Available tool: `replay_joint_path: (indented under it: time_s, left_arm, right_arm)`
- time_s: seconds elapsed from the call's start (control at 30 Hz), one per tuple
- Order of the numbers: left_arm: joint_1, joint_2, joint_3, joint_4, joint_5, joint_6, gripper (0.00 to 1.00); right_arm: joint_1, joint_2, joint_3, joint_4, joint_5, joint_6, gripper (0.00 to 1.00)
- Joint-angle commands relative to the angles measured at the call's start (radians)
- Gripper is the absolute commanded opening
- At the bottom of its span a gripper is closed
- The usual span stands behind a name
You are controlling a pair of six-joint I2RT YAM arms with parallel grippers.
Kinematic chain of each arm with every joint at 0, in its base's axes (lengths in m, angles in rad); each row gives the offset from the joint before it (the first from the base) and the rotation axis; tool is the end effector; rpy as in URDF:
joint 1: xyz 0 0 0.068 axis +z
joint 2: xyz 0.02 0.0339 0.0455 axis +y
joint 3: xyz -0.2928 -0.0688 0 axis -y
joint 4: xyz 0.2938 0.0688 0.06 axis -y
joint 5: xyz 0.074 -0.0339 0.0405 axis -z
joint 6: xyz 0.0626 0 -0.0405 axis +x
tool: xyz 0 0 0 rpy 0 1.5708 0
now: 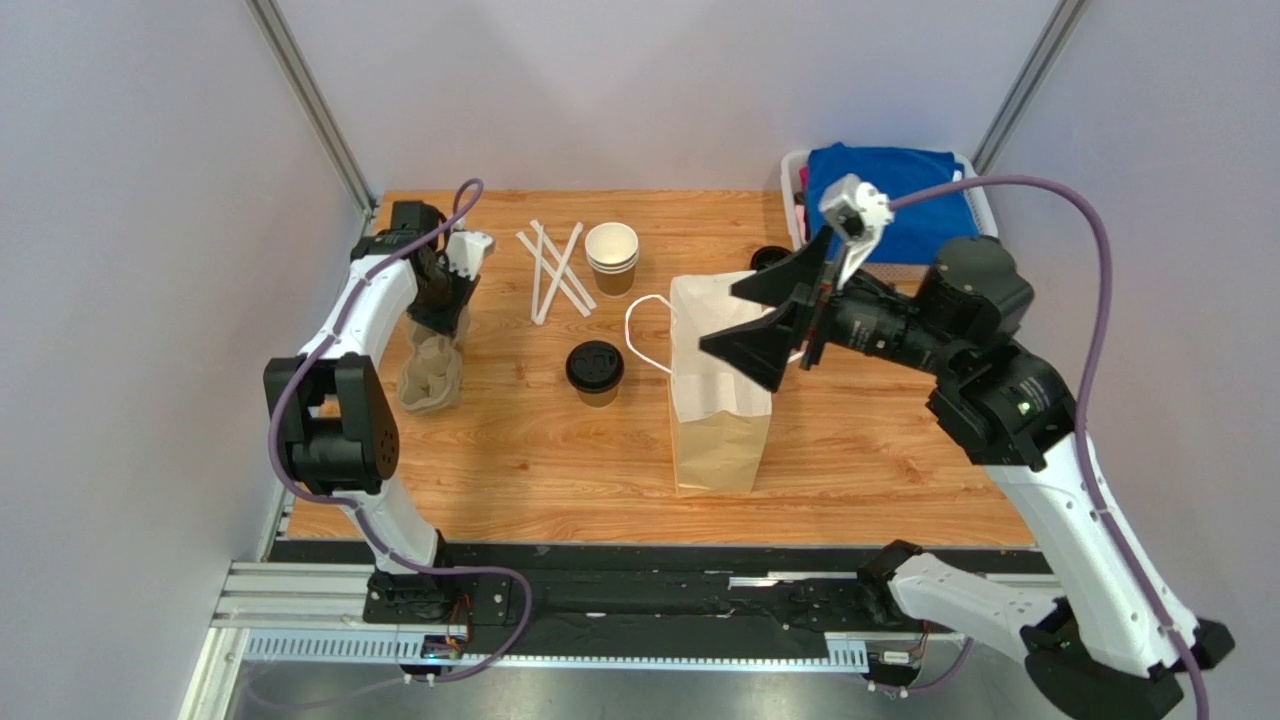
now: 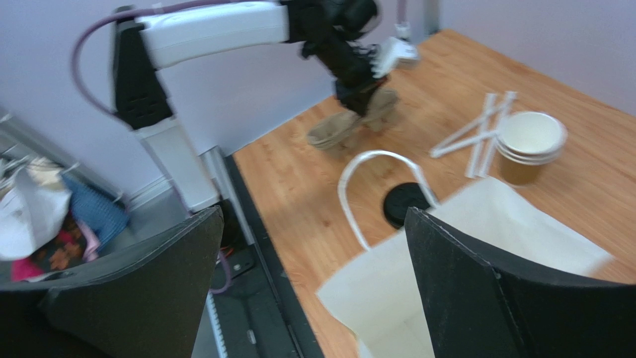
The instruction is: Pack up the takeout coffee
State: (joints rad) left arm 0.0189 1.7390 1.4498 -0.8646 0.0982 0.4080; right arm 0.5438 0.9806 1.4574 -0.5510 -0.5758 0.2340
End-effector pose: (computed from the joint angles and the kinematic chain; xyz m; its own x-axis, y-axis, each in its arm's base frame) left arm 0.4230 0.0019 0.2513 -0.8308 0.3792 -0.4073 0.3819 0.9209 0.0784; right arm 0.1678 0.1413 0.5355 -0.2701 0.0640 -0.9607 -0.8594 0.4338 0.2705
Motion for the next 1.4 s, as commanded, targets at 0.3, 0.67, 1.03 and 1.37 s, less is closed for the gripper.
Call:
replay_joint_path:
  time_s: [0.3, 0.67, 1.03, 1.37]
  left_arm:
    - [0.082, -0.114, -0.094, -0.008, 0.044, -0.075, 0.00]
    - [0.157, -0.122, -0.118, -0.011, 0.119, -0.077, 0.00]
    - [0.219, -0.127, -0.161, -0.010, 0.195, -0.063, 0.00]
    - [0.297, -0.160, -0.175, -0.057, 0.291, -0.008, 0.00]
  right_arm:
    - [0.672, 0.501, 0.324, 0.028, 0.444, -0.157, 0.95]
    - [0.751, 0.834, 0.308, 0.114, 0.677, 0.092, 0.80]
    - [0.719, 1.130, 0.429, 0.152, 0.623, 0.277, 0.62]
    - [0.665, 1.231, 0.429, 0.269, 0.484, 0.398, 0.50]
